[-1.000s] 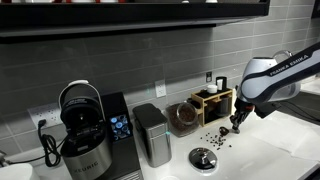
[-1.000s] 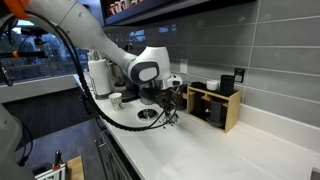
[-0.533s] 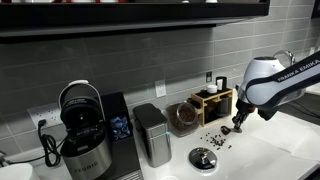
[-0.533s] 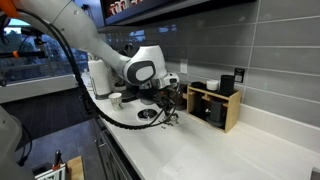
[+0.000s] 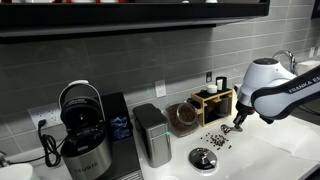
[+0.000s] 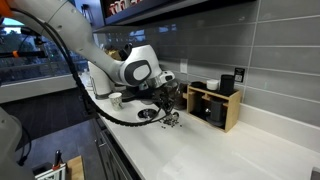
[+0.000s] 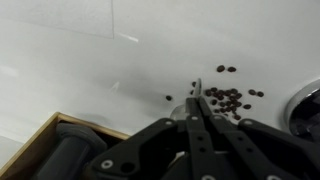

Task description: Remove the measuring spoon from the container, and spill off the contents

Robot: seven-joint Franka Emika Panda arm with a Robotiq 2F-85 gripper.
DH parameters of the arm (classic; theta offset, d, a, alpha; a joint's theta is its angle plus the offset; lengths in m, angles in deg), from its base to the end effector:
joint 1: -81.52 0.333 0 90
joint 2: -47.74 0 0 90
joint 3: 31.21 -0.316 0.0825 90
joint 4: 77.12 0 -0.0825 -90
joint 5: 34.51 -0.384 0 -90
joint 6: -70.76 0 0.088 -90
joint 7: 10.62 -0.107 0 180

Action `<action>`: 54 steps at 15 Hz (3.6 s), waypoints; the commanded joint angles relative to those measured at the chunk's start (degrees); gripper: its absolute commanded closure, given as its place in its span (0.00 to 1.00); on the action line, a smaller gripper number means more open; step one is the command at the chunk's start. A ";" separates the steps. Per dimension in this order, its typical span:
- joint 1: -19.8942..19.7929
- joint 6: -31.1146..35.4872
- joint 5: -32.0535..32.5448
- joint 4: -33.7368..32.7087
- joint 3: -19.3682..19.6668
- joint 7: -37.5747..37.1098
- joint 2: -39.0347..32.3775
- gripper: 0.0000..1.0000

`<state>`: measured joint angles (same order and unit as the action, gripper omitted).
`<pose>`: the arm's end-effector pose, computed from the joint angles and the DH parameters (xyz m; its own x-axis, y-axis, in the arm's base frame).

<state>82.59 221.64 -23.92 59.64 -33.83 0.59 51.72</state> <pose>0.5135 0.0378 0.3790 0.8739 0.4064 0.2666 0.3645 -0.9109 0.1935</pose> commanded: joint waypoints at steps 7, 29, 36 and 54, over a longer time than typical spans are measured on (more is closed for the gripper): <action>-0.87 1.14 17.48 2.91 -1.09 -11.00 3.25 0.99; -0.40 8.65 -4.67 5.05 3.02 -8.86 -1.21 0.99; 1.80 10.79 -37.60 4.47 4.56 1.75 -1.33 0.99; -1.43 9.54 -78.89 0.96 6.58 15.84 -8.44 0.99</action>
<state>81.55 231.76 -97.72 62.00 -27.33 15.72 45.57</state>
